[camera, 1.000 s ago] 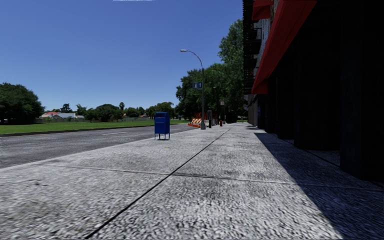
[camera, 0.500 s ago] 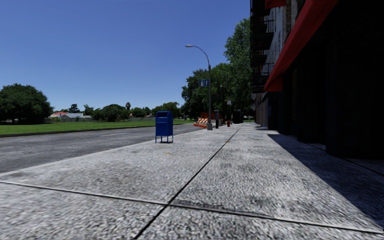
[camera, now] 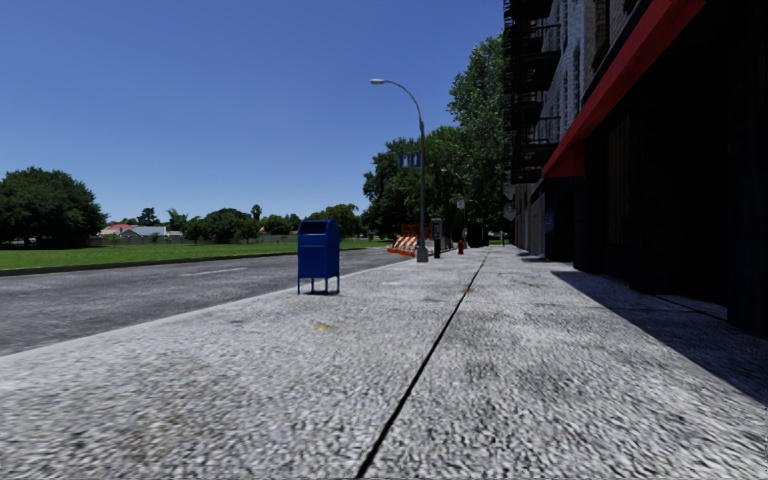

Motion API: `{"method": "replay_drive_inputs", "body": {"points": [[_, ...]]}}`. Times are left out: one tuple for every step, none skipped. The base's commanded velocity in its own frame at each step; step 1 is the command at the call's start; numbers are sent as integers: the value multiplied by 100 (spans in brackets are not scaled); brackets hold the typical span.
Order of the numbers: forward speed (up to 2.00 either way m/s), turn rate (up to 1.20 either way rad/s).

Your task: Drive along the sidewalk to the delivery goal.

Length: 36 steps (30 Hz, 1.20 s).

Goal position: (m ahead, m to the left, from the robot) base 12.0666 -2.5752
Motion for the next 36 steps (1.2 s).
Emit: {"method": "replay_drive_inputs", "body": {"points": [[200, -26], [200, -40], [200, -40], [200, -57], [200, -68], [200, -71], [200, -71], [200, -72], [200, -72], [200, -72], [200, -72], [200, -72], [200, -72], [200, -72], [200, -72], [200, -72], [200, -72], [200, -67], [200, -67], [200, -19], [200, 0], [200, 0], [200, 0], [200, 0], [200, 0], [200, 0], [200, 0], [200, 0], [200, 0], [200, 0], [200, 0], [200, 0], [200, 0], [200, 0], [200, 0], [200, 0]]}}
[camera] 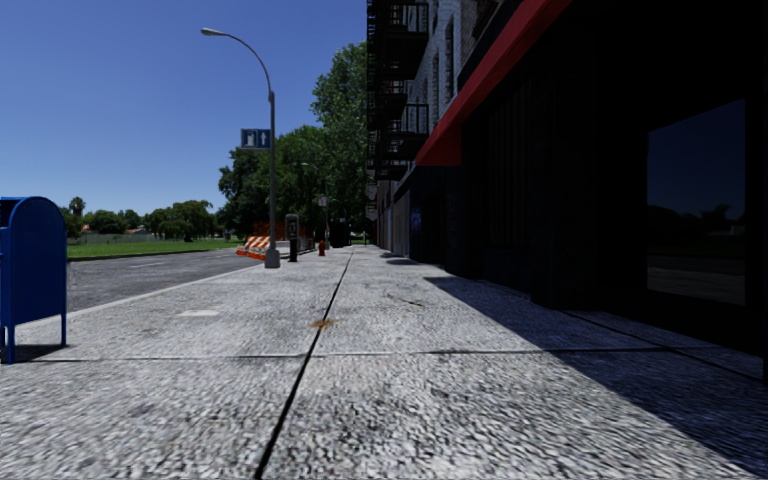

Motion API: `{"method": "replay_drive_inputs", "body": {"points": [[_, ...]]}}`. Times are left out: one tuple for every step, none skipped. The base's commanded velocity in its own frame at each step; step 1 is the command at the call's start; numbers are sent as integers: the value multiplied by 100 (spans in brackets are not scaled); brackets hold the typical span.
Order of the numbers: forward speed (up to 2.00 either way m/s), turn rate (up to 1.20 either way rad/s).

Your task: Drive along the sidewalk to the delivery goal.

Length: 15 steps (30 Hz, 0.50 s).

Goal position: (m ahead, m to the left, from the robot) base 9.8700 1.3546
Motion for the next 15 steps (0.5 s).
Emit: {"method": "replay_drive_inputs", "body": {"points": [[200, 0], [200, 0], [200, 0], [200, 0], [200, 0], [200, 0], [200, 0], [200, 0], [200, 15], [200, 35], [200, 35], [200, 41], [200, 43], [200, 43], [200, 43]]}}
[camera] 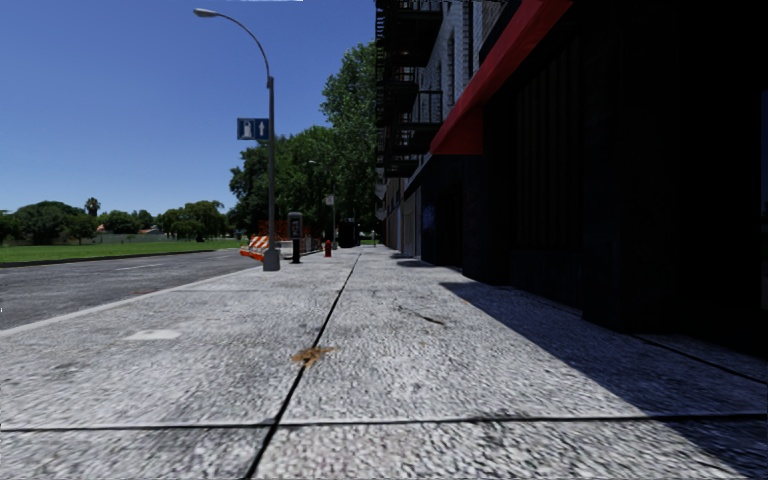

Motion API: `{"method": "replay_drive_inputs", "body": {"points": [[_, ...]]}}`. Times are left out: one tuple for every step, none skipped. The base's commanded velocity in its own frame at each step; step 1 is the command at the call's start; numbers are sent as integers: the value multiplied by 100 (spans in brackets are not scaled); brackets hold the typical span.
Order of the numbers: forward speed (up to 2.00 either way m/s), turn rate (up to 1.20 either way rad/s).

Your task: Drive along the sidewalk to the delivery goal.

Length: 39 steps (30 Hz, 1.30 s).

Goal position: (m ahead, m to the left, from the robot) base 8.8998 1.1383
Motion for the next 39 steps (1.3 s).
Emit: {"method": "replay_drive_inputs", "body": {"points": [[200, 43], [200, 42], [200, 27], [200, 5], [200, 5], [200, 5], [200, 5], [200, 5], [200, 5], [200, 0], [200, 0], [200, 0], [200, 0], [200, 0], [200, 0], [200, 0], [200, 0], [200, 0], [200, 0], [200, 0], [200, 0], [200, 0], [200, 0], [200, 0], [200, 0], [200, 0], [200, 0], [200, 0], [200, 0], [200, 0], [200, 0], [200, 0], [200, 0], [200, 0], [200, 0], [200, 0], [200, 0], [200, 0], [200, 5]]}}
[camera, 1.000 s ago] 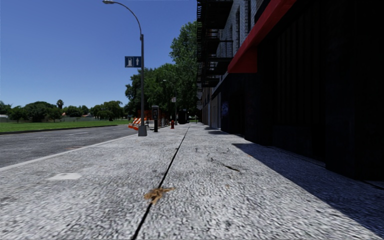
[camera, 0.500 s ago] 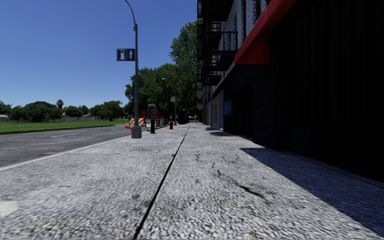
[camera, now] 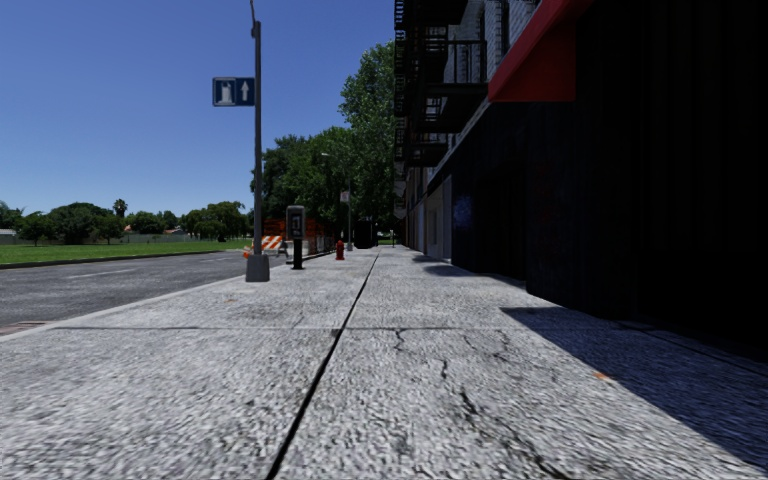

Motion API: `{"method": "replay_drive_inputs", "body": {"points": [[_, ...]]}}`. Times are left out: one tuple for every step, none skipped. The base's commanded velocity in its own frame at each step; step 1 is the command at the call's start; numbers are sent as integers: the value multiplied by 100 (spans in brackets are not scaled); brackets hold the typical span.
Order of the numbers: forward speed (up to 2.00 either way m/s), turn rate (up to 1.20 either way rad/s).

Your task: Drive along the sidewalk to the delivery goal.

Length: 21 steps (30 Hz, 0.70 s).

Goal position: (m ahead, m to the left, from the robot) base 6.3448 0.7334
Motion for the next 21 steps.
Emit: {"method": "replay_drive_inputs", "body": {"points": [[200, 22], [200, 22], [200, 29], [200, 31], [200, 31], [200, 31], [200, 31], [200, 31], [200, 31], [200, 31], [200, 33], [200, 33], [200, 33], [200, 29], [200, 16], [200, 10], [200, 10], [200, 2], [200, 0], [200, 0], [200, 0]]}}
